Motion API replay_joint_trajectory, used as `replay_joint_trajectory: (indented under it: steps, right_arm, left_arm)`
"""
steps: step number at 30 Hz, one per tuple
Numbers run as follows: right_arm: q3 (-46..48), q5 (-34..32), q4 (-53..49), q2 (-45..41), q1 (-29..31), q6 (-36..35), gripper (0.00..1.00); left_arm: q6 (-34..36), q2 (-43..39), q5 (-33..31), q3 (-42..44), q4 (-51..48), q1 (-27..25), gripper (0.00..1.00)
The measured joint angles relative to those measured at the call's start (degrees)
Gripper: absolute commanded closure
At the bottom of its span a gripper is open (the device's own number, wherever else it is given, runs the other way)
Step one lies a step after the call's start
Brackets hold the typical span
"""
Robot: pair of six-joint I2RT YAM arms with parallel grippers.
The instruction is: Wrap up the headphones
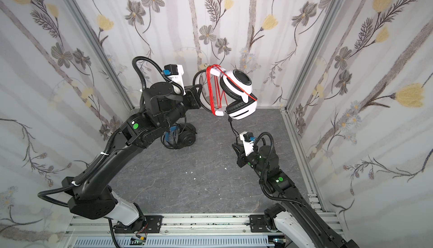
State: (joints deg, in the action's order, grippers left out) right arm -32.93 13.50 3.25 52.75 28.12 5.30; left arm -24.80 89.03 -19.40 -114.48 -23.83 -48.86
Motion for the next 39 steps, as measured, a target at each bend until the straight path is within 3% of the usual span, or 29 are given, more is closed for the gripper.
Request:
replay_joint_trajectory:
  steps: [15, 28, 33, 39]
  right_arm:
    - [-2.9, -2.1, -4.5, 1.9, 7.1, -2.1, 1.00]
    - [-9.3, -4.4, -11.5, 8.2, 17.7, -5.0, 1.00]
    - [-8.8, -7.0, -12.8, 9.6, 16.7, -4.8, 1.00]
    - [-7.7, -7.9, -13.2, 12.3, 8.1, -2.7, 1.00]
  left_arm:
    - [-2.4, 0.3, -4.3, 3.6, 0.0, 5.8, 1.00]
    - [-2.4, 7.8, -7.2, 1.2, -2.0, 7.3, 1.00]
    - [-3.9, 8.6, -4.4, 0.2, -3.3, 7.3, 1.00]
    - [-7.6, 8.1, -1.3, -1.7, -6.3, 7.3, 1.00]
